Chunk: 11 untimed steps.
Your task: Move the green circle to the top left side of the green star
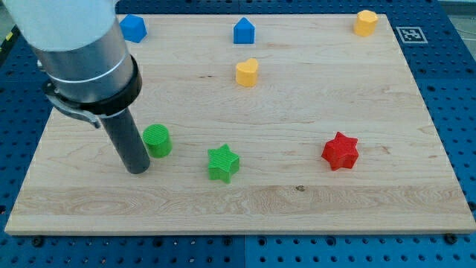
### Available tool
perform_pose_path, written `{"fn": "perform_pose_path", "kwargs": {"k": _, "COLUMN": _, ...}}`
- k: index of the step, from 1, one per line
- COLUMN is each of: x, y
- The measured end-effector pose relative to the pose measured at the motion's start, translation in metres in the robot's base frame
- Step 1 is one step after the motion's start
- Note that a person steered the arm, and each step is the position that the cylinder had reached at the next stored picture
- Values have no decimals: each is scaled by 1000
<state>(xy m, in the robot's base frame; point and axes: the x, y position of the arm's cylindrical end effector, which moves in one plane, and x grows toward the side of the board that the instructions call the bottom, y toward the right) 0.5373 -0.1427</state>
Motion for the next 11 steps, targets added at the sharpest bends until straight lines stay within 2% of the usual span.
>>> {"fn": "perform_pose_path", "kwargs": {"k": 3, "x": -5, "y": -1}}
{"fn": "perform_pose_path", "kwargs": {"k": 7, "x": -40, "y": 3}}
{"fn": "perform_pose_path", "kwargs": {"k": 11, "x": -40, "y": 26}}
